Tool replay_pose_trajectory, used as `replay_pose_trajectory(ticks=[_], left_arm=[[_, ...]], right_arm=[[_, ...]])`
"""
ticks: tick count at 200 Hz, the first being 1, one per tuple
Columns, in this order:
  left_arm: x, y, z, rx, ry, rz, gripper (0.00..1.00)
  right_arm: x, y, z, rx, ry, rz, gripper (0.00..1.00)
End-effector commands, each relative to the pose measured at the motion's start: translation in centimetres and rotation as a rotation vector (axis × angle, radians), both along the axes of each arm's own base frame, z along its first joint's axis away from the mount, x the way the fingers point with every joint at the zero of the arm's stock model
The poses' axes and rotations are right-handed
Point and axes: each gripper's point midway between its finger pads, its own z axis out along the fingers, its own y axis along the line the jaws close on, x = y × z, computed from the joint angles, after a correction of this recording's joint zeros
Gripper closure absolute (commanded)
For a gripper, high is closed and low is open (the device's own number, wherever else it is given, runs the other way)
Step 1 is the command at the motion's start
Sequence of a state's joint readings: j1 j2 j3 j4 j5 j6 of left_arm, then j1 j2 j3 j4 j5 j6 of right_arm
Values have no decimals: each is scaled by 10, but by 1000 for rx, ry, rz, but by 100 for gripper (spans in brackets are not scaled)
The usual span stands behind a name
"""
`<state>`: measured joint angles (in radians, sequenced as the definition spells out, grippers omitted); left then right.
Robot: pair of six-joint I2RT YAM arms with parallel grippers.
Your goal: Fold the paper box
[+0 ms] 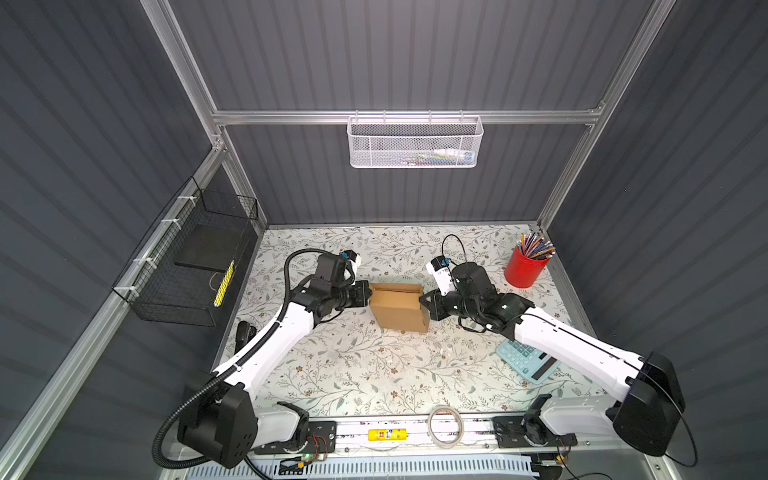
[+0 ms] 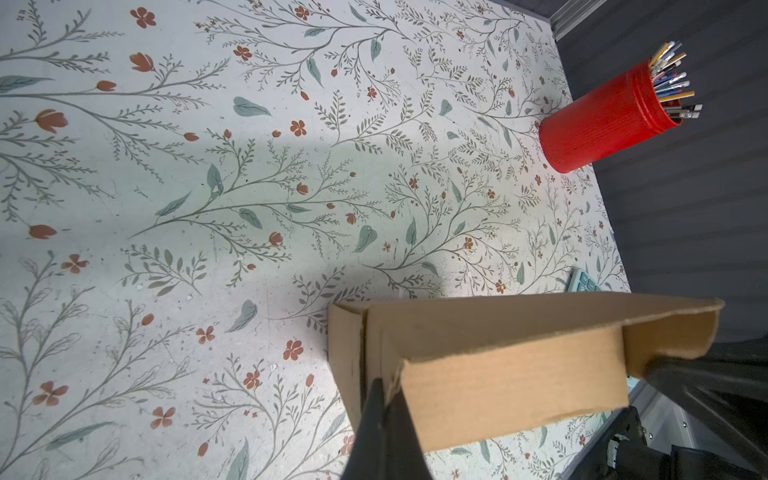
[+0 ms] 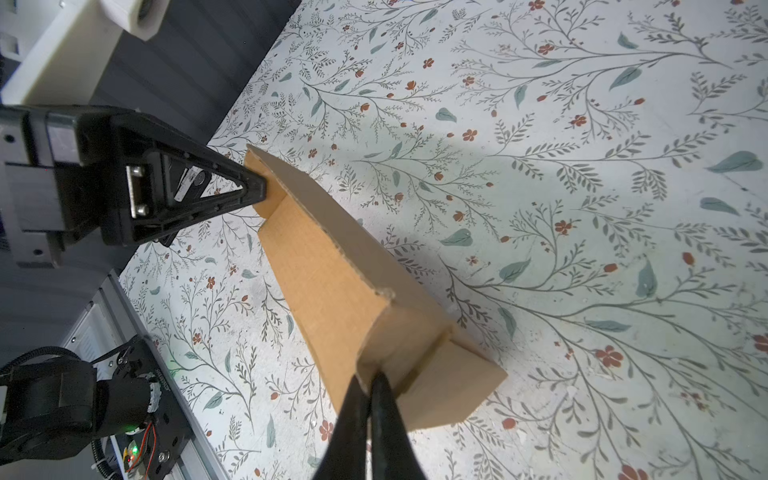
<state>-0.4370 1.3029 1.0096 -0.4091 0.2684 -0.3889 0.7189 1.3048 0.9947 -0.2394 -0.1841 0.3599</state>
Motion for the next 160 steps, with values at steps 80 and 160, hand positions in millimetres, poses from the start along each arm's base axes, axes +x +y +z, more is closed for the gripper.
replay_pose_trajectory(ticks=[80,160], left_arm=[[-9,-11,-1,-19,56,-49,100],[-9,-11,-3,-16,61,-50,100]], right_arm=[[-2,18,7,64,15,44,93],[-2,21,11,68,11,50,93]])
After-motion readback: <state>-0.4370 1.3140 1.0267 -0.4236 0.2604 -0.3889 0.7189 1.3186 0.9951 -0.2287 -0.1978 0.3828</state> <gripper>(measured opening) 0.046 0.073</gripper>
